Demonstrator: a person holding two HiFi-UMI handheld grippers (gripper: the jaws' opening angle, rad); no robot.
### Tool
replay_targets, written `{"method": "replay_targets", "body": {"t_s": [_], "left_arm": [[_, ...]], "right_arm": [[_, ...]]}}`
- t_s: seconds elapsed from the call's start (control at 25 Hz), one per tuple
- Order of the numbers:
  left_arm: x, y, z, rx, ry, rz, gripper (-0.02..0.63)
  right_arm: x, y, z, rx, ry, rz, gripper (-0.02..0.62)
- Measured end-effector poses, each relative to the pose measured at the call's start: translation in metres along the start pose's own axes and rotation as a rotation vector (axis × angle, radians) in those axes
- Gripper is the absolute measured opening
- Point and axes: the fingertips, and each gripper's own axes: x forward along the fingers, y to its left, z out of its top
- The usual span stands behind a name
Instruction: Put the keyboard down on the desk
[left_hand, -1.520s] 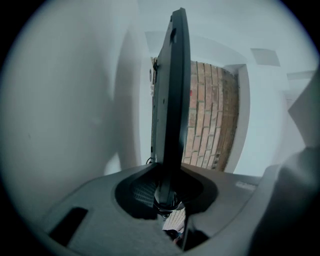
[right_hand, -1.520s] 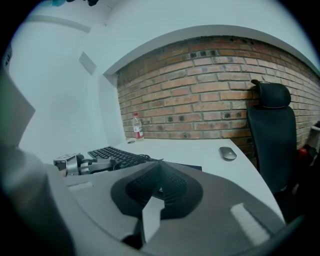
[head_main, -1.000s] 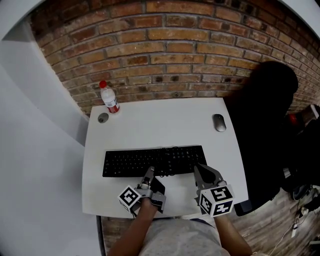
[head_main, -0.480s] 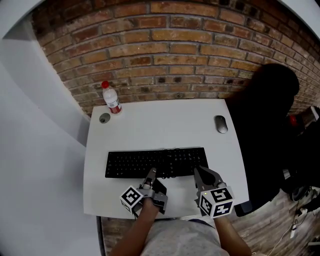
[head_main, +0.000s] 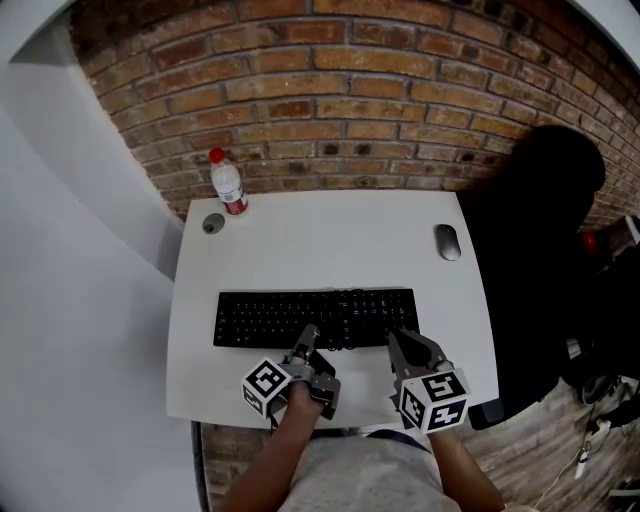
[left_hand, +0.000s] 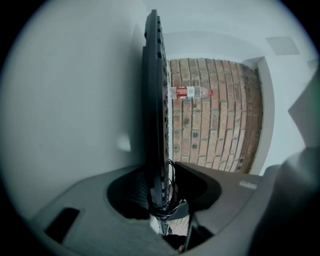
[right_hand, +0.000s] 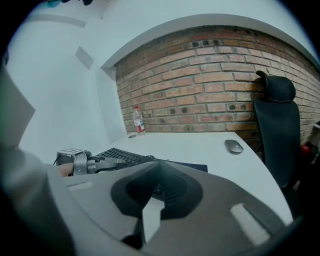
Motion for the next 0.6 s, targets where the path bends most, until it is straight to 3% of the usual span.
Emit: {"method": "replay_targets", "body": {"t_s": [0.28, 0.6], "left_arm": [[0.001, -0.001, -0.001, 0.051, -0.011, 0.046, 0.178], [0.000, -0.002, -0.008, 0.057, -0.038, 0.073, 0.264]], "right_arm": [[-0.003, -0.002, -0.003, 0.002, -0.001, 0.024, 0.006], [-0.011, -0.004, -0.004, -0.004, 0.002, 0.086, 0.008]]}}
